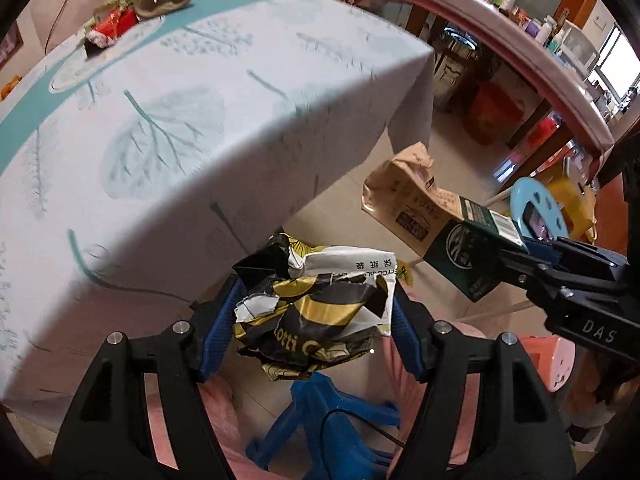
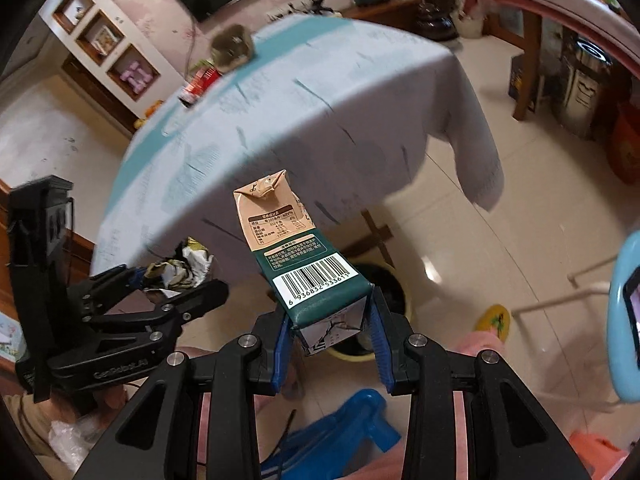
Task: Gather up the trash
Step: 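Carry the carton and wrapper over the bin and open both grippers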
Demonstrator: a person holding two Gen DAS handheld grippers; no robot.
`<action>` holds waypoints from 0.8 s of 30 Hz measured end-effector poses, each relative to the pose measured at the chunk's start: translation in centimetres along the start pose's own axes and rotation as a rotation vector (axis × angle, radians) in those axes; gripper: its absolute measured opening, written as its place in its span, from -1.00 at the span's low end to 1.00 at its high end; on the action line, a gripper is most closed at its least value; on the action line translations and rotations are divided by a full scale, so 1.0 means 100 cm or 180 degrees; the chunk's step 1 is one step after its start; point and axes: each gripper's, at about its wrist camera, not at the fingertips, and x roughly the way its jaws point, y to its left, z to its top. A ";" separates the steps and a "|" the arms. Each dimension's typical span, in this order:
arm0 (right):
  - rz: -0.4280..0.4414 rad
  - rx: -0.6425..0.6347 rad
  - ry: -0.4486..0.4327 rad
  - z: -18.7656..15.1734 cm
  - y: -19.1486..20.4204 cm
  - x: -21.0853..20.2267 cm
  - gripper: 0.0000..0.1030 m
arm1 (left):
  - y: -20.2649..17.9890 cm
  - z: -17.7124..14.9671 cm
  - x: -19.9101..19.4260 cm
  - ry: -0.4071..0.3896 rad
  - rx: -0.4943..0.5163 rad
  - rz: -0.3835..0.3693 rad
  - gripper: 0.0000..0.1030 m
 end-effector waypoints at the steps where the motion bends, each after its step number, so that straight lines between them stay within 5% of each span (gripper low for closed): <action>1: -0.0025 0.0014 0.0040 -0.004 -0.005 0.008 -0.33 | -0.001 -0.002 0.008 0.0009 0.0005 0.0019 0.29; 15: -0.0272 0.0421 0.0679 -0.038 -0.065 0.148 -0.33 | -0.010 -0.025 0.137 0.0174 0.0305 0.0355 0.31; 24: -0.0213 0.0609 0.0819 -0.026 -0.066 0.209 -0.33 | -0.009 -0.026 0.167 0.0157 0.0468 0.0465 0.33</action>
